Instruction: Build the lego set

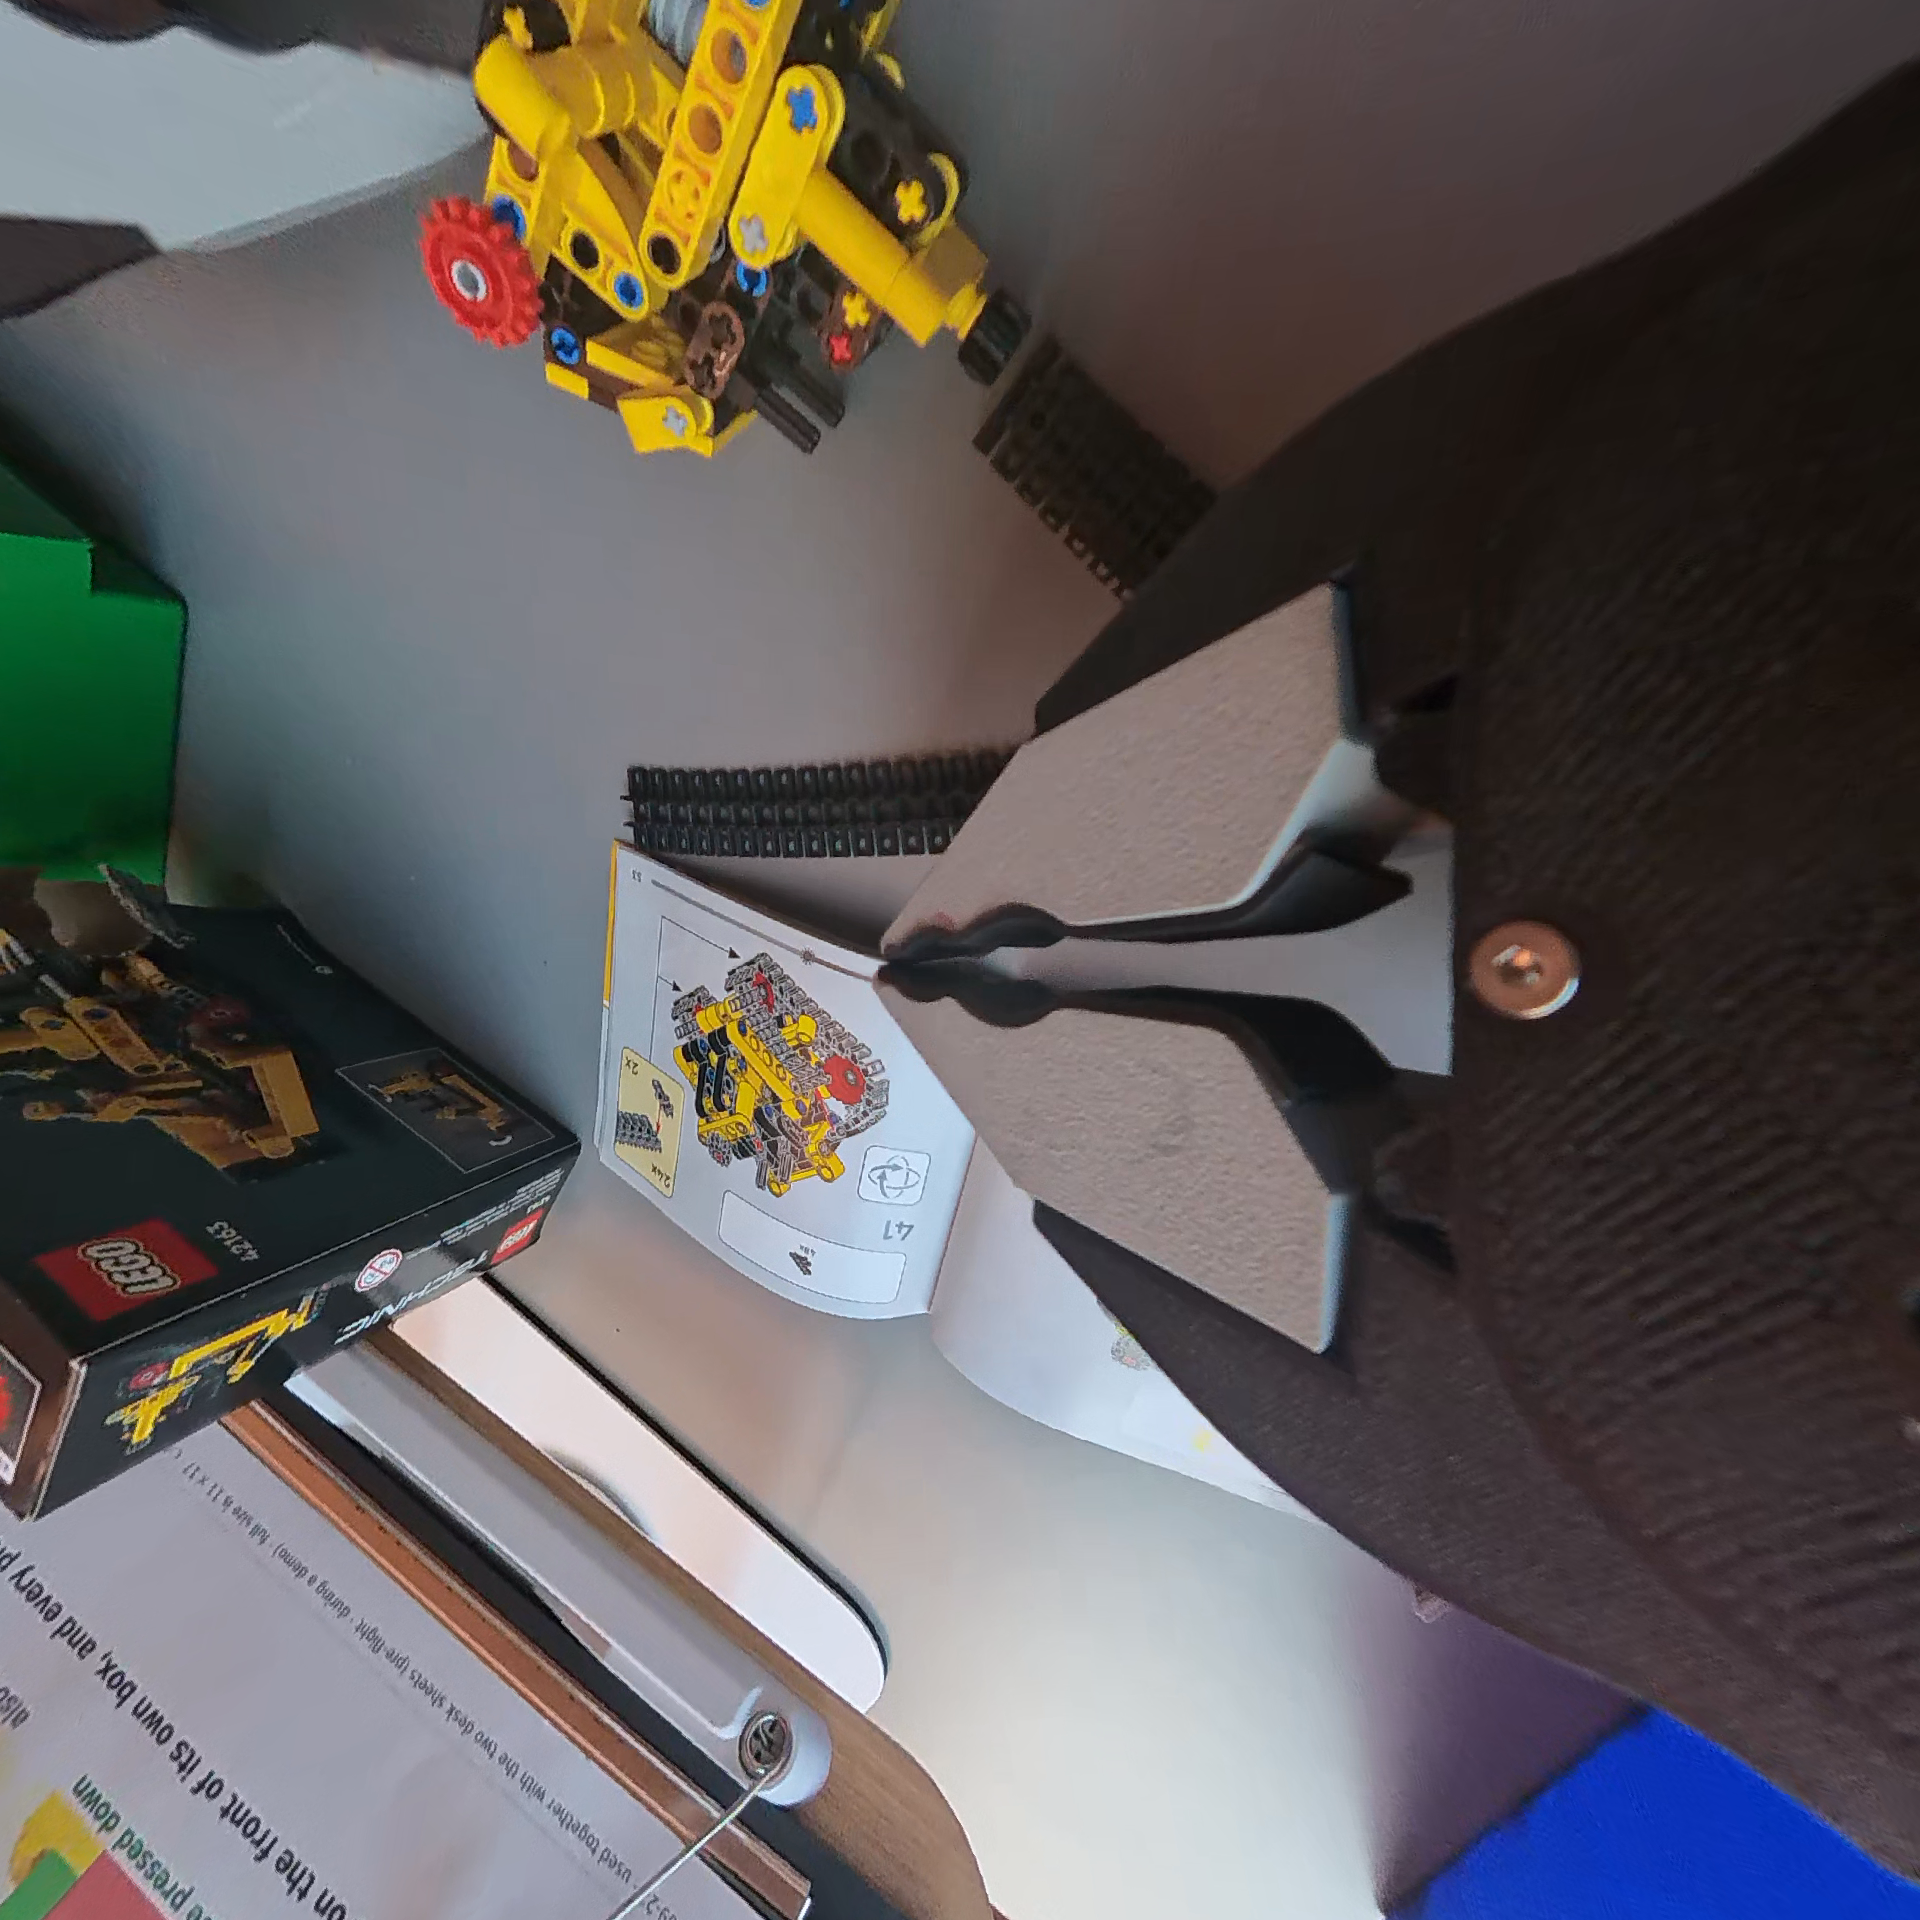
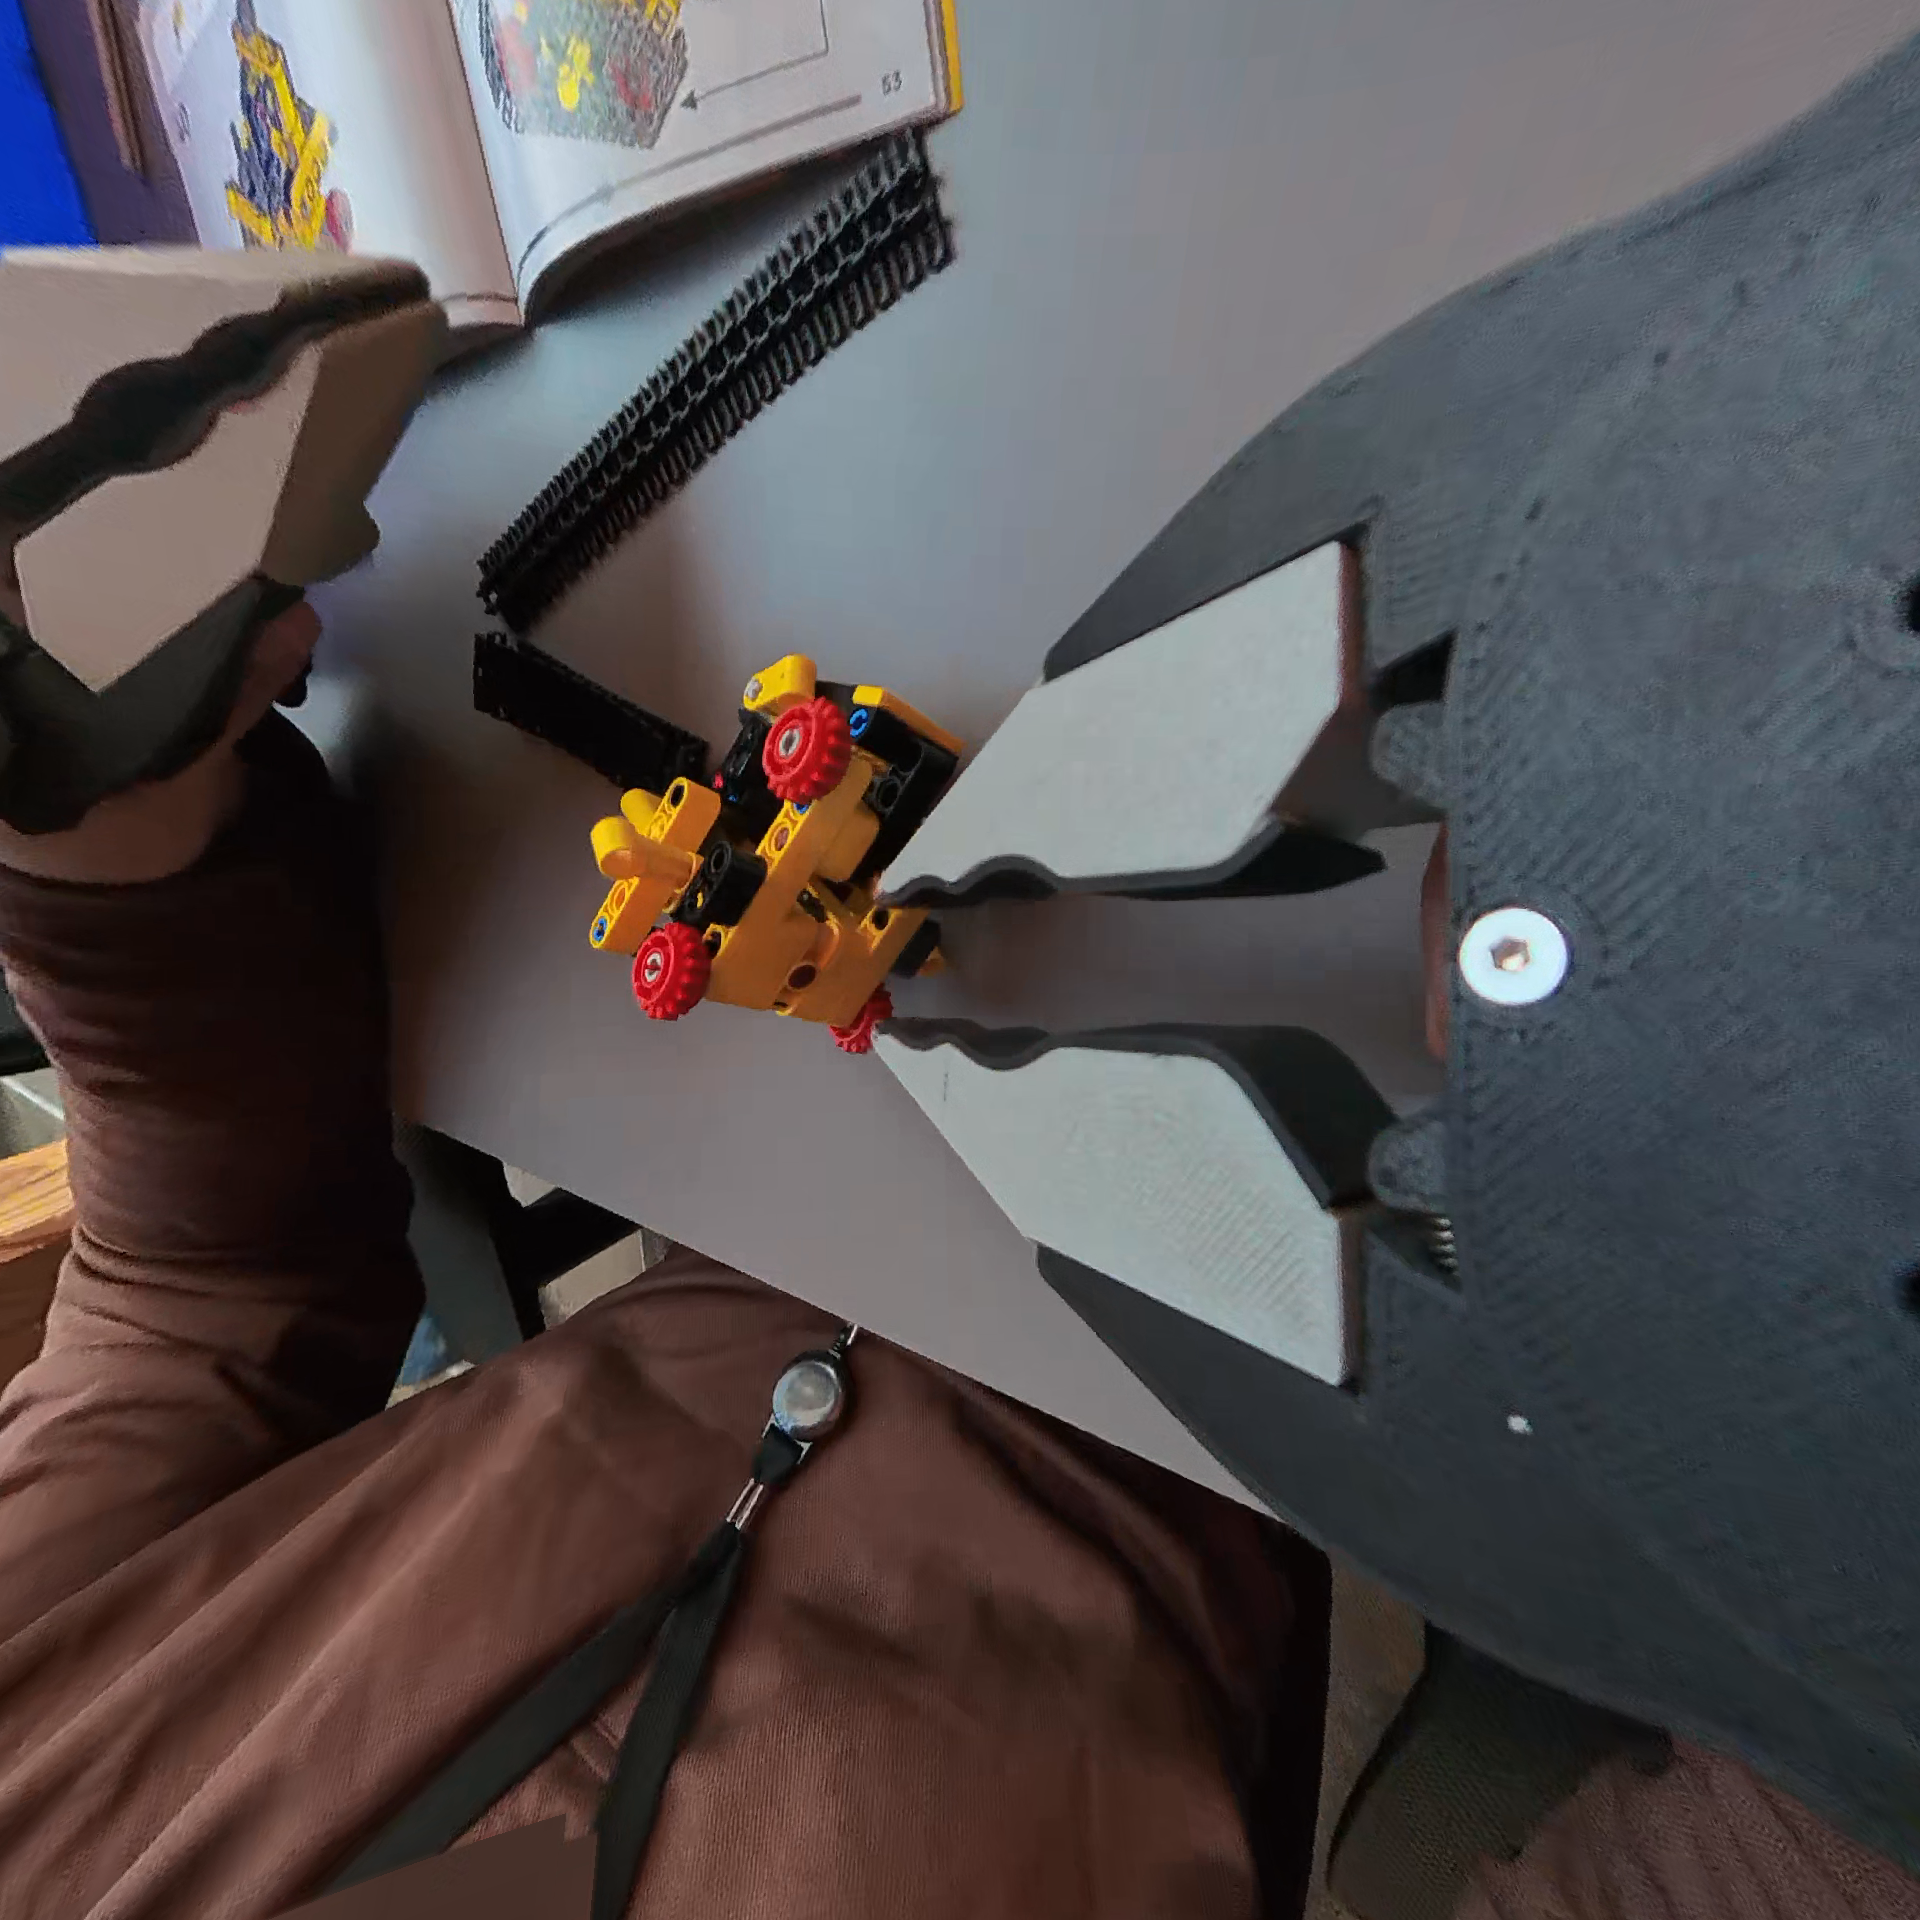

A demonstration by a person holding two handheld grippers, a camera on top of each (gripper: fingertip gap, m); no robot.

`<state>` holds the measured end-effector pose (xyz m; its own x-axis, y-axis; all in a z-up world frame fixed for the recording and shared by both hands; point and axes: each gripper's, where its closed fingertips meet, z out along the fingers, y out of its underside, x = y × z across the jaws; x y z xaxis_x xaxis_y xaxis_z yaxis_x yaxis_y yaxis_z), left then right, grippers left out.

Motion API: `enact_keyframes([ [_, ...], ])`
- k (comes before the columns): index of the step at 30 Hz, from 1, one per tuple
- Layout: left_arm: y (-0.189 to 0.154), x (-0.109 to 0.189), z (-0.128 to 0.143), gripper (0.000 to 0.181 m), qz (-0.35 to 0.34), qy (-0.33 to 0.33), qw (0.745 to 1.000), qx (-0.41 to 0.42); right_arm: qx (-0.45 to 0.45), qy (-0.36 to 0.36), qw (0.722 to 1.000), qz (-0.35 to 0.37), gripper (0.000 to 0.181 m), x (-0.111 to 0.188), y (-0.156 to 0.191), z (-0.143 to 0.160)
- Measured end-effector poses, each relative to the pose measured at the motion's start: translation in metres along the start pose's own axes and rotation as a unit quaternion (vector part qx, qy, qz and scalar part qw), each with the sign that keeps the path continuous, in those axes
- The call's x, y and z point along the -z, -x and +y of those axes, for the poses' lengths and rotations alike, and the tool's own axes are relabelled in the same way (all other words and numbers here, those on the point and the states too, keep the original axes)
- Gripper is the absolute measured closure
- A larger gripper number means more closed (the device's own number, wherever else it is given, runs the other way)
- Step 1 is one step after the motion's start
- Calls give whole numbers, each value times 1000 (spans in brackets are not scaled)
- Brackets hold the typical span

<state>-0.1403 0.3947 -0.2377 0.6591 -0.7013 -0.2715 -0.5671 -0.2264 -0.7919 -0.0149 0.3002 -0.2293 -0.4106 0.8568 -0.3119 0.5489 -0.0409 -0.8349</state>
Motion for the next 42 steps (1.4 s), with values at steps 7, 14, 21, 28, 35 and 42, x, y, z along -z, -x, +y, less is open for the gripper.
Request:
enact_keyframes([
  [7, -2, 3, -3, 181, 2, 0, 1000, -12, -57, -47, 995, 68, 129, 16, -34, -4],
  [14, -8, 0, -1, 181, 4, 12, 1000, -25, -104, -46, 992, 51, 102, -8, -33, -13],
  [21, -19, -1, -4, 181, 14, 12, 999, -39, -69, 33, 993, 91, 143, -20, -27, -1],
  [28, -22, 2, -7, 181, 17, 8, 999, -44, -76, 3, 995, 70, 144, -20, -28, -4],
  [35, -17, 12, -2, 181, 37, 21, 999, -22, -81, -107, 989, 67, 136, 13, -34, -31],
  [42, -29, 14, 33, 168, 115, 119, 985, 44, -27, -90, 971, 220, 138, 40, -85, -21],
])
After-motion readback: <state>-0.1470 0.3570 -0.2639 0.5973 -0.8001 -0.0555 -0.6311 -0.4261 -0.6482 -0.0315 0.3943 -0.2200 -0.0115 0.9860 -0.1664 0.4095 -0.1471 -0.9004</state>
